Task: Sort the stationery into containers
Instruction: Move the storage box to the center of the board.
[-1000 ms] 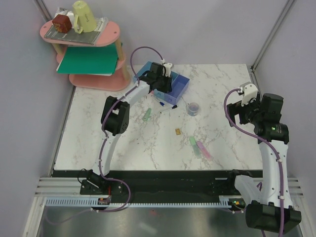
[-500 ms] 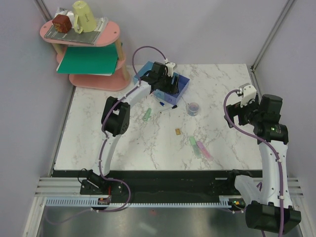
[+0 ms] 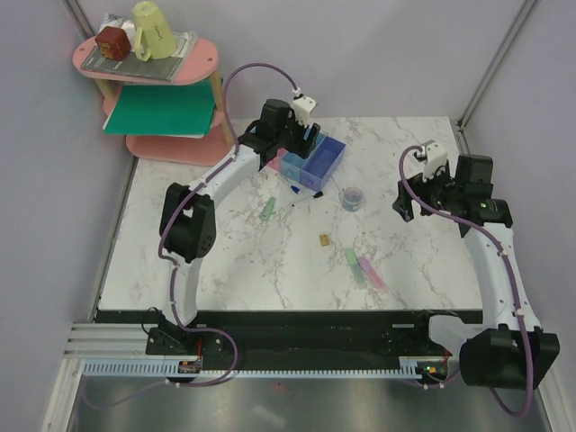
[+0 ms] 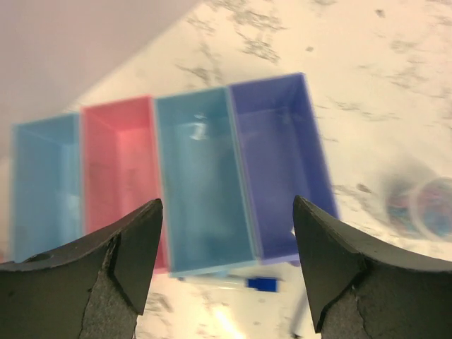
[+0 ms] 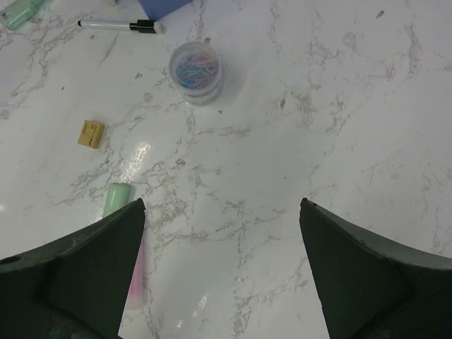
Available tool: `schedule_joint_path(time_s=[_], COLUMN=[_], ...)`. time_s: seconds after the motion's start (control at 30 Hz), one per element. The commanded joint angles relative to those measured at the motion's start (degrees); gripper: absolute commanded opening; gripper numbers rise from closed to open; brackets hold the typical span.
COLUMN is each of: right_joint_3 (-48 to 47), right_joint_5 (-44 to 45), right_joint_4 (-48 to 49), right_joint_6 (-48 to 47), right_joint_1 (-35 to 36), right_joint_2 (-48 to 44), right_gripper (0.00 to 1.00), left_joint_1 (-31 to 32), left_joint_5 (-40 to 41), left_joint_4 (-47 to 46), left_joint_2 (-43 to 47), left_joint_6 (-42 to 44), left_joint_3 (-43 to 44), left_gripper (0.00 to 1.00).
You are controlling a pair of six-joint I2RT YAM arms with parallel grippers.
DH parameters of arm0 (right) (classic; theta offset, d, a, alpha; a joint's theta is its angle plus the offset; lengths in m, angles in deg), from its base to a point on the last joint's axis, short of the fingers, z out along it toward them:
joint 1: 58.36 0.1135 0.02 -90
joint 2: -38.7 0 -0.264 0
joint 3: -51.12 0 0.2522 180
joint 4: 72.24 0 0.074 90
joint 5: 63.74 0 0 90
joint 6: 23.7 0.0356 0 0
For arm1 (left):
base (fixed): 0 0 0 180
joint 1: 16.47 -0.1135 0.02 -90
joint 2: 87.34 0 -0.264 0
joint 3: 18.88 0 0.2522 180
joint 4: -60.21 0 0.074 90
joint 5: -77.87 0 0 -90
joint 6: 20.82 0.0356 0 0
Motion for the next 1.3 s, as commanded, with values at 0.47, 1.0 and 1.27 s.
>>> schedule_joint_path(time_s=[0.47,1.0,1.27], right_joint_3=[-3.6,-3.3,-3.1], right_joint_5=[2.1,2.0,1.8], right_joint_4=[6.2,6.0,6.0], right_joint_6=[3.3,3.7,4.1], right_joint_1=[8.2,8.3,8.6], right_joint_2=[6.5,6.8,6.6], right_gripper=[0.98,0.98,0.98], left_joint_1=[-8.8,-10.2,-10.3], left_joint_5=[14.7,14.8,13.5], left_joint_4=[-24.3,-25.2,-24.7], left_joint_2=[-12.9,-11.7,-7.5], left_joint_6=[42.8,47.1,48.7], left_joint_3=[4.7,-4.6,-14.9], left_gripper=[0.73,0.72,0.72])
